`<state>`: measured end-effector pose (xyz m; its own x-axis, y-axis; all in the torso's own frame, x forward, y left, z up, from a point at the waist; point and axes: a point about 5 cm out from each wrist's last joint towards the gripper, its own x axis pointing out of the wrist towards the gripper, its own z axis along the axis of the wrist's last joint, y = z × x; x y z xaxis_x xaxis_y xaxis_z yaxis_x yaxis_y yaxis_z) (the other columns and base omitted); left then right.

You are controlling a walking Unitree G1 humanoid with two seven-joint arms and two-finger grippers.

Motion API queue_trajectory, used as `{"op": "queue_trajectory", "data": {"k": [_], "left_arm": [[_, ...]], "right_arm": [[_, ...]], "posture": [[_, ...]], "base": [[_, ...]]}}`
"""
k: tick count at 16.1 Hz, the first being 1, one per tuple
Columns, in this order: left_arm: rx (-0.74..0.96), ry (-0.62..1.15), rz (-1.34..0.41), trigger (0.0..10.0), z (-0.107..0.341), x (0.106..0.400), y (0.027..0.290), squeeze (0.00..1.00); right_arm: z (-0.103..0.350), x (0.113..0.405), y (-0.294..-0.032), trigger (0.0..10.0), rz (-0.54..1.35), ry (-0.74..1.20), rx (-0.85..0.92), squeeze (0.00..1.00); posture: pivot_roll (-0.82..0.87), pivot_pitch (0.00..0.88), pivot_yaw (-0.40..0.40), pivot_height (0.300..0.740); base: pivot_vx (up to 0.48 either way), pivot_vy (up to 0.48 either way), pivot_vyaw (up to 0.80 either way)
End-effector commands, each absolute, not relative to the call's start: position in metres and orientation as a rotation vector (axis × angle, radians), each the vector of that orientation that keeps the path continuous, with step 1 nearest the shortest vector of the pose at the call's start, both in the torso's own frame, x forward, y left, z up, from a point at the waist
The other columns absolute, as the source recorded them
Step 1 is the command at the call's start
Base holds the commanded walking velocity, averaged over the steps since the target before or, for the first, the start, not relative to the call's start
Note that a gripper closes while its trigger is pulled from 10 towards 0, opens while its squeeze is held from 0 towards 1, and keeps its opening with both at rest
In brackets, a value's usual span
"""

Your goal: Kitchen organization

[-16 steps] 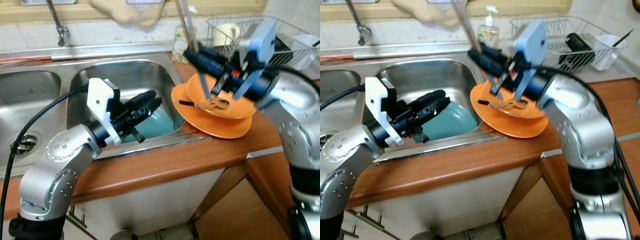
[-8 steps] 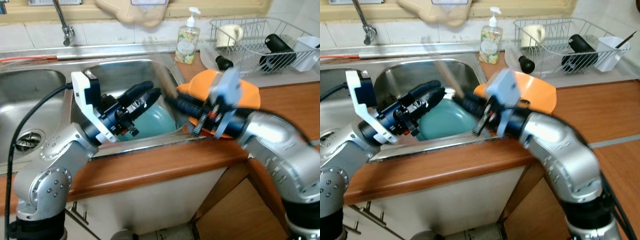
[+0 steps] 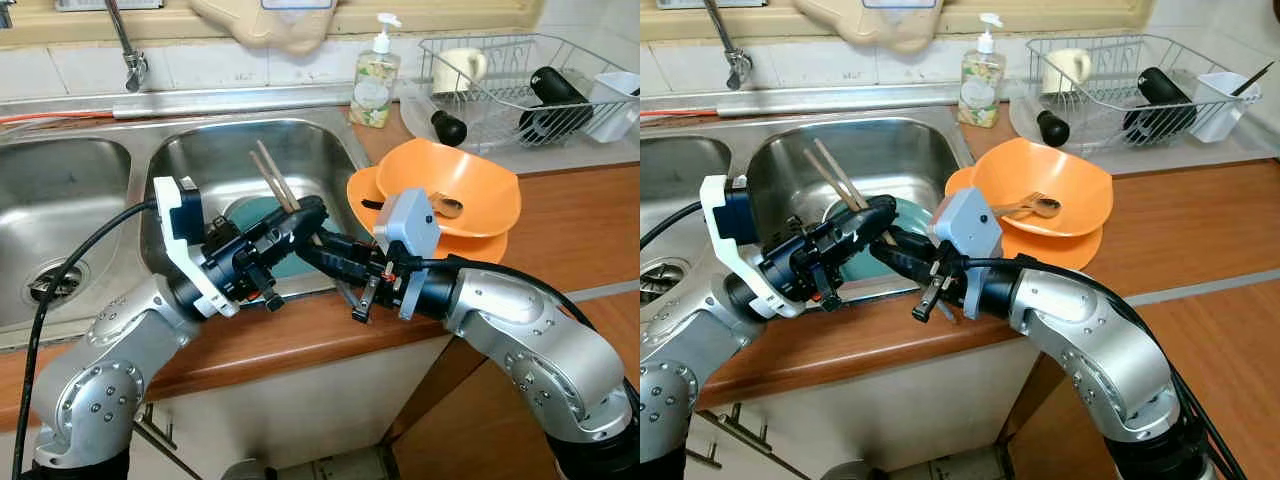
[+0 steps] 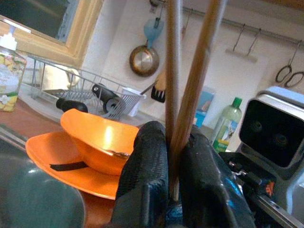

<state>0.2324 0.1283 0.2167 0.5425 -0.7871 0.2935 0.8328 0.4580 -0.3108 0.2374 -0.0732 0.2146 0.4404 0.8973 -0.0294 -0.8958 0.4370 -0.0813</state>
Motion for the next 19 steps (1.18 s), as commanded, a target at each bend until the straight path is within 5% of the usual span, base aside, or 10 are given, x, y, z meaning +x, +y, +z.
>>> {"op": "queue_trajectory", "data": {"k": [1,16,18,19], "left_arm": [[-0.482,-0.144,-1.041,0.0,0.223,0.23,0.124,0.0],[-0.446,-0.266,-0.99,0.0,0.241,0.234,0.132,0.0],[-0.459,-0.28,-0.957,0.0,0.242,0.235,0.134,0.0],[-0.463,-0.288,-0.902,0.0,0.242,0.24,0.138,0.0]], "right_arm": [[0.215,0.234,-0.069,0.0,1.134,-0.009,-0.096,0.0],[0.235,0.249,-0.06,0.0,1.13,-0.083,-0.106,0.0],[0.234,0.252,-0.061,10.0,1.094,-0.076,-0.12,0.0],[0.234,0.254,-0.062,10.0,1.074,-0.072,-0.097,1.0]], "posture": [[-0.04,0.0,0.017,0.74],[-0.04,0.0,-0.018,0.74],[-0.04,0.0,-0.021,0.74],[-0.04,0.0,-0.021,0.74]], "base": [[0.0,0.0,0.0],[0.0,0.0,0.0],[0.0,0.0,0.0],[0.0,0.0,0.0]]}}
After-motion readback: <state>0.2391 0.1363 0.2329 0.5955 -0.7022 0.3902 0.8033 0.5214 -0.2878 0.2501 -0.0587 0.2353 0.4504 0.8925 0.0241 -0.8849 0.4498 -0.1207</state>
